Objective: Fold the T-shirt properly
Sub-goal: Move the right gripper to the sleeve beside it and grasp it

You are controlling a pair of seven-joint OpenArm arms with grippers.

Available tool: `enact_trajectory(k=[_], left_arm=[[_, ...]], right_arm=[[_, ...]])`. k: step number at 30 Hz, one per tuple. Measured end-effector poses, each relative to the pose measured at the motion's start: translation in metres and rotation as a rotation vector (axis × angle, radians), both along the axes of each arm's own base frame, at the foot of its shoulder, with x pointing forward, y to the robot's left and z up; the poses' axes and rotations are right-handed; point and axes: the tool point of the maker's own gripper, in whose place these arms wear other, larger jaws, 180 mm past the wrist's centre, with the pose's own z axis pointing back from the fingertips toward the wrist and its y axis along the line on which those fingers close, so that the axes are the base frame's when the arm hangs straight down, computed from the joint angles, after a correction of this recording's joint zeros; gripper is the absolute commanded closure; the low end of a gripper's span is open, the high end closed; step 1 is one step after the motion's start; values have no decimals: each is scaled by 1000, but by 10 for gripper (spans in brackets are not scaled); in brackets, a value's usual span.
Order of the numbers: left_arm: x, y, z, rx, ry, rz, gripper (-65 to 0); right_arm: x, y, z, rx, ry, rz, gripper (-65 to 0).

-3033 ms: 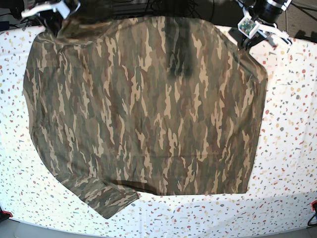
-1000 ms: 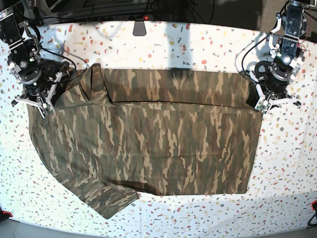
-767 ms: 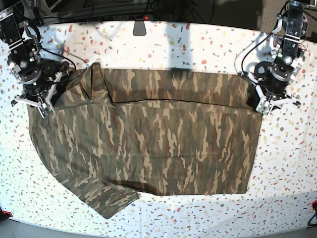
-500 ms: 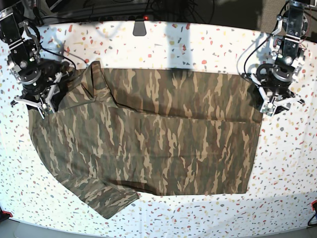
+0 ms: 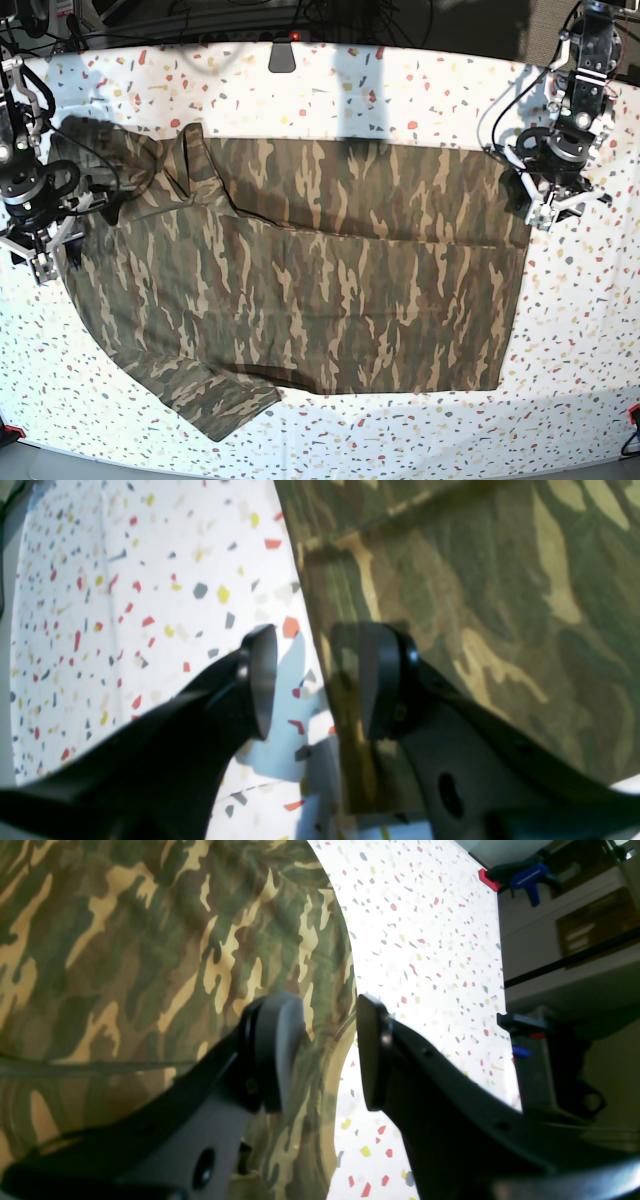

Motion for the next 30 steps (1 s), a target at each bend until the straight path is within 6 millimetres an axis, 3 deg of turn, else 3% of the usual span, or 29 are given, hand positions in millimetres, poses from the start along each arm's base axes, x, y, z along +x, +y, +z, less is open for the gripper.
enact_trajectory(k=[9, 16, 19, 21, 25, 30], left_arm=[[-3, -35, -8, -143, 6, 33, -262], [-5, -40, -12, -158, 25, 44, -262], [-7, -39, -15, -154, 40, 50, -262], [-7, -39, -15, -151, 40, 49, -262], [-7, -39, -15, -150, 44, 51, -262], [-7, -39, -15, -150, 44, 51, -262]], right_arm=[[-5, 20, -11, 60, 64, 93, -226], [-13, 39, -22, 106, 131, 188, -226], [-26, 47, -36, 95, 208, 246, -226], [-33, 47, -45, 21, 269, 300, -226], [-34, 27, -49, -257, 307, 352, -225], [-37, 39, -51, -452, 303, 565, -225]])
